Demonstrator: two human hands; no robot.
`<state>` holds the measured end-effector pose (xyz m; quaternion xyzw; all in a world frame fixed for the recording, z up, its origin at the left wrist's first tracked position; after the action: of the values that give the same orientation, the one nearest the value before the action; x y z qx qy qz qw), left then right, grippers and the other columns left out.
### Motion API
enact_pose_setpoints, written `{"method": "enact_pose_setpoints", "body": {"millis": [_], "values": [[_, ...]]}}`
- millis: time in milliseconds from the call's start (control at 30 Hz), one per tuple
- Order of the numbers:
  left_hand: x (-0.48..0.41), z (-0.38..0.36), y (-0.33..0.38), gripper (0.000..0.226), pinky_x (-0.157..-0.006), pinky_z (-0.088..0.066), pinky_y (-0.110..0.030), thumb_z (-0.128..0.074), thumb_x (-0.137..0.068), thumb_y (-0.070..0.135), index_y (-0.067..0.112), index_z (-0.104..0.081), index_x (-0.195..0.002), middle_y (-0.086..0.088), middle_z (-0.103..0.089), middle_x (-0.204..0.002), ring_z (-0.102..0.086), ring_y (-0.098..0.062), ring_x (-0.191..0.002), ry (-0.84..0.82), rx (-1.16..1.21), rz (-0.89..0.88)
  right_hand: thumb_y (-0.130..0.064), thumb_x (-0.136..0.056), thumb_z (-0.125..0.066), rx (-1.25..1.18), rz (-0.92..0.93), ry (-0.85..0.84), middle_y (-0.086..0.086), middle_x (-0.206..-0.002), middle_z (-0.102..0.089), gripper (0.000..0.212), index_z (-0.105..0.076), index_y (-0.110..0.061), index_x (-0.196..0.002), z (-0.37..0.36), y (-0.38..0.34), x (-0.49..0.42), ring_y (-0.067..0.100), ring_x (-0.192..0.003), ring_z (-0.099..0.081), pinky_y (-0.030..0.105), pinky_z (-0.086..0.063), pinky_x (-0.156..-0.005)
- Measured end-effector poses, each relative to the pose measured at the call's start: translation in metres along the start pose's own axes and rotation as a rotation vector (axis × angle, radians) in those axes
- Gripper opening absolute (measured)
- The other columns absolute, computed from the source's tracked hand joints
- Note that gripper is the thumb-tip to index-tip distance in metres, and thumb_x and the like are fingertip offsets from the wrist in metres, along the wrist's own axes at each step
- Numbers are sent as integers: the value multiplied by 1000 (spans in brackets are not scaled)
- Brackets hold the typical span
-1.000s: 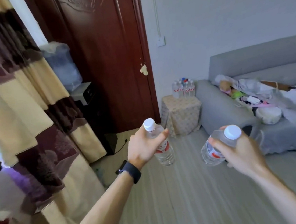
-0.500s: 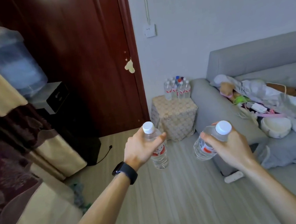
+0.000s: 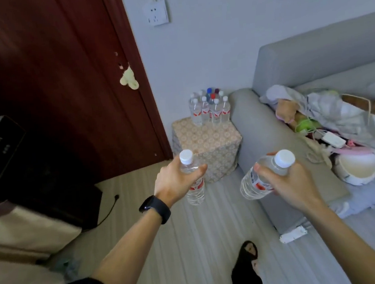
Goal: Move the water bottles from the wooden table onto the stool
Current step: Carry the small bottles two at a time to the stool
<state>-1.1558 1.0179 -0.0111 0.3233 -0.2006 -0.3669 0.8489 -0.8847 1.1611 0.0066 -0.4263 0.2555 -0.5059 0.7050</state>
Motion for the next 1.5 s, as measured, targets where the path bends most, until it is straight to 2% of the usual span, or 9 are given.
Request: {"method": "enact_pose_setpoints", "body": {"millis": [200, 400, 500, 700, 867, 1033, 1133, 1367, 1500], "values": [[-105, -36, 17, 48, -73, -51, -28, -60, -70, 80, 42, -58, -99, 17, -70, -93, -66, -10, -91, 12, 20, 79, -66, -61, -69, -4, -19, -110, -11, -88, -73, 56, -66, -28, -102, -28, 14, -131, 12, -84, -69, 46, -60, -73], [-180, -75, 7, 64, -79, -49, -31, -58, -80, 76, 30, -54, -125, 4, -70, -111, -66, -22, -103, -29, 93, 252, -68, -58, -67, 33, -59, -218, -11, -85, -72, 61, -64, -25, -102, -57, 20, -233, 11, -80, -69, 38, -59, -71], [-221, -97, -5, 71, -81, -46, -32, -54, -85, 72, 25, -44, -138, -3, -67, -119, -64, -28, -109, -84, 100, 319, -54, -71, -77, 72, -76, -270, -12, -85, -71, 45, -64, -24, -103, -80, 22, -278, 14, -84, -68, 29, -51, -69], [-315, -136, -34, 64, -81, -46, -35, -53, -91, 65, 20, -39, -133, -3, -64, -116, -62, -31, -108, -165, 145, 381, -46, -78, -79, 117, -87, -396, -8, -92, -71, 39, -60, -23, -104, -144, 37, -366, 13, -87, -67, 28, -52, -72], [-398, -168, -61, 58, -87, -50, -40, -58, -91, 60, 20, -37, -128, -11, -64, -116, -62, -35, -105, -204, 230, 462, -39, -81, -80, 84, -159, -425, -7, -102, -68, 44, -55, -23, -114, -191, 53, -426, 12, -92, -67, 41, -56, -84], [-460, -216, -96, 66, -92, -51, -51, -47, -72, 86, 42, -31, -117, -5, -60, -116, -62, -32, -102, -333, 273, 508, -39, -84, -77, 117, -264, -394, -8, -108, -66, 43, -52, -30, -118, -226, 79, -479, 3, -91, -64, 19, -47, -75], [-484, -230, -106, 69, -92, -50, -51, -44, -72, 88, 40, -33, -120, -5, -60, -116, -60, -33, -101, -363, 243, 538, -37, -86, -75, 144, -323, -401, -8, -107, -64, 43, -52, -29, -122, -249, 103, -508, 14, -96, -61, 24, -41, -76], [-524, -268, -124, 64, -85, -51, -41, -69, -84, 59, 34, -40, -135, 0, -57, -122, -58, -27, -106, -402, 288, 546, -40, -82, -79, 210, -418, -470, -13, -117, -63, 45, -58, -38, -122, -293, 175, -555, 8, -104, -57, 24, -41, -84], [-538, -289, -138, 68, -94, -50, -42, -75, -79, 58, 39, -46, -138, 8, -55, -136, -56, -21, -117, -358, 278, 553, -42, -79, -80, 185, -425, -477, -16, -122, -64, 45, -58, -43, -118, -317, 201, -567, 8, -110, -61, 25, -45, -87]]}}
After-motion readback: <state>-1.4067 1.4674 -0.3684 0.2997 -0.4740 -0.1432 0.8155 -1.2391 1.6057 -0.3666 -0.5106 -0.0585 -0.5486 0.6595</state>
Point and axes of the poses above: each hand's wrist, its own x-axis away from the middle knuckle, its own z-axis out of the back of the hand, y = z × x, the point moved 9 cm from there along -x, towards the middle knuckle
